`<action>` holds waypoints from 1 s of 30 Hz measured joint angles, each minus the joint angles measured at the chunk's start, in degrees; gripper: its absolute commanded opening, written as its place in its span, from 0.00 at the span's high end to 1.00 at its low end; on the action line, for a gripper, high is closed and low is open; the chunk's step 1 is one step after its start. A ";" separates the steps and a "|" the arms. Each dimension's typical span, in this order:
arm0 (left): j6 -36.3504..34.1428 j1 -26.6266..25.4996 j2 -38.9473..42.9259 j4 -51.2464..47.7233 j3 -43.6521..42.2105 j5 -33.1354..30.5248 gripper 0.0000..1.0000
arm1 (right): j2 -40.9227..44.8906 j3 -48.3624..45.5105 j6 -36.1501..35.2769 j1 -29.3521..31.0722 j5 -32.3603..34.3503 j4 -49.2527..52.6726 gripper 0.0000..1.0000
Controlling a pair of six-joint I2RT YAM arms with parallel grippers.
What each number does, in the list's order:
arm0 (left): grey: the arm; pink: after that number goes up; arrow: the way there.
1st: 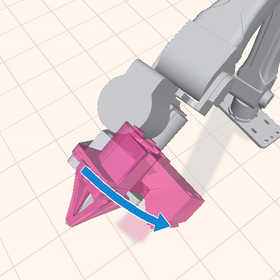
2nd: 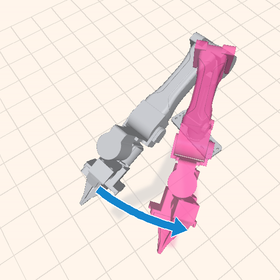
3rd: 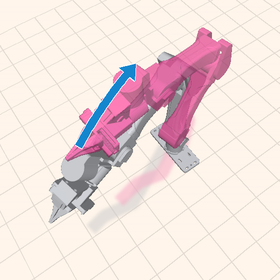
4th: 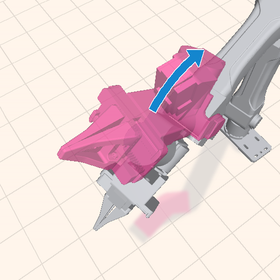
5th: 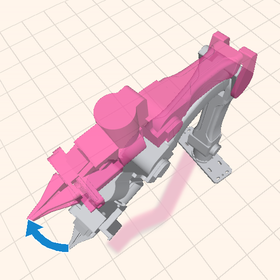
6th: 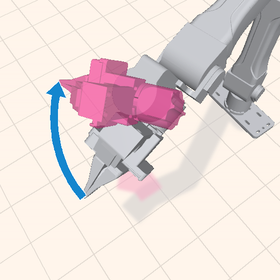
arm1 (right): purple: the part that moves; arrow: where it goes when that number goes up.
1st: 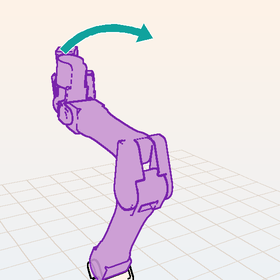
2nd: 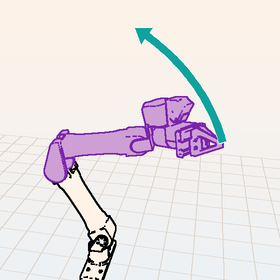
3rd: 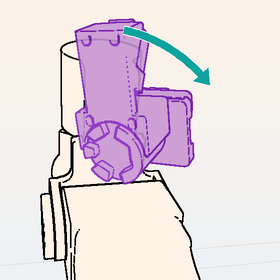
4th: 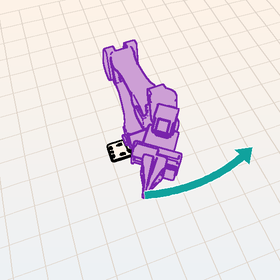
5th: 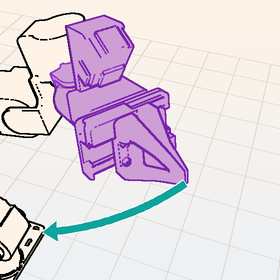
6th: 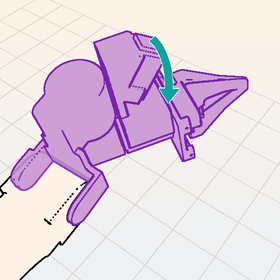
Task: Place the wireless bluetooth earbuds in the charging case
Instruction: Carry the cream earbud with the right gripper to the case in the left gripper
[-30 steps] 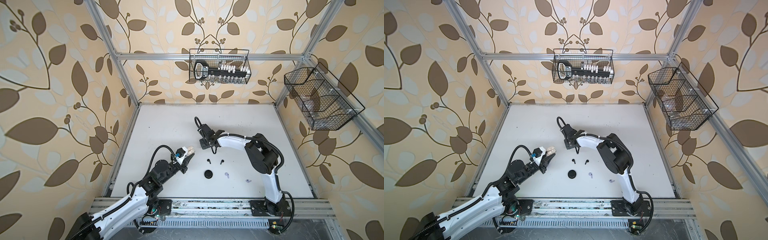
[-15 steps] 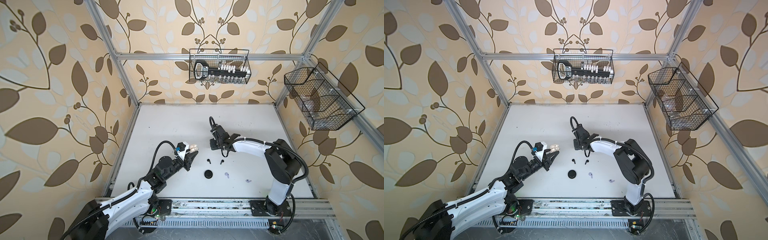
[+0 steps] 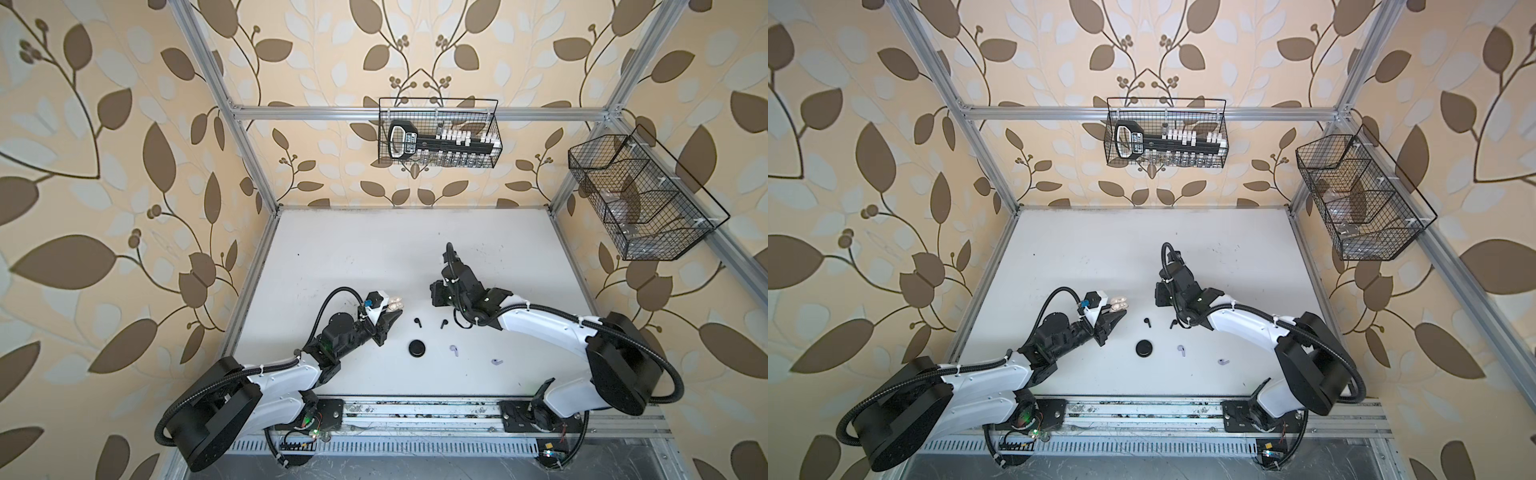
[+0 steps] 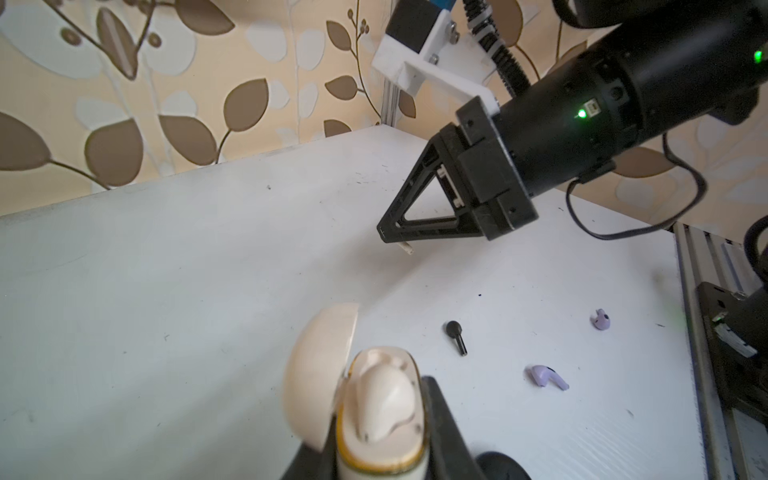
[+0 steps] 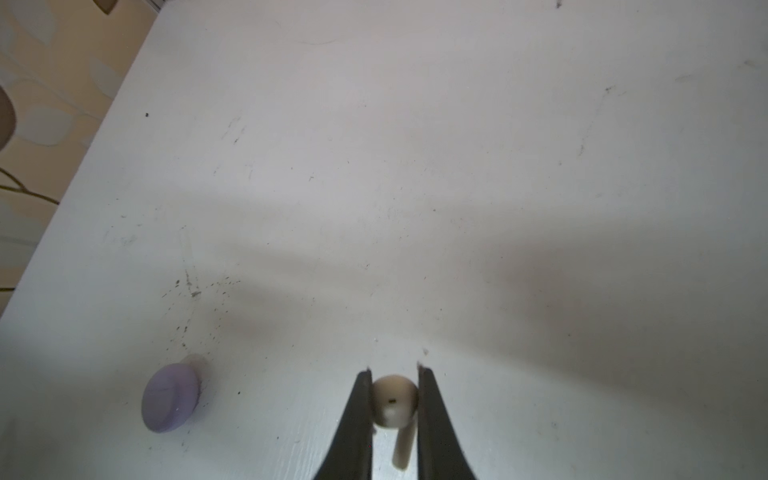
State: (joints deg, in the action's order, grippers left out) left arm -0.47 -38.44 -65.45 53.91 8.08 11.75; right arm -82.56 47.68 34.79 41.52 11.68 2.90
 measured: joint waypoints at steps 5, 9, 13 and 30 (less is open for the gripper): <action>-0.04 0.00 -6.05 4.92 0.57 1.33 1.00 | 8.00 -3.52 2.34 2.95 2.73 -0.83 0.86; 0.35 0.00 -11.10 10.38 0.96 2.84 1.00 | 12.15 -4.76 3.93 5.46 4.87 -1.62 0.85; 1.05 0.00 -15.39 16.46 1.07 4.37 1.00 | 14.51 -6.71 5.75 7.93 6.38 -3.82 0.85; 3.50 0.00 -16.79 22.64 2.86 10.23 1.00 | 16.79 -11.47 8.81 18.29 12.39 -16.63 0.84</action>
State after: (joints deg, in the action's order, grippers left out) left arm 3.03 -38.44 -82.24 76.55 10.94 21.98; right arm -65.78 36.21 43.59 59.81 24.08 -13.74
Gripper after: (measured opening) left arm 0.249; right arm 0.168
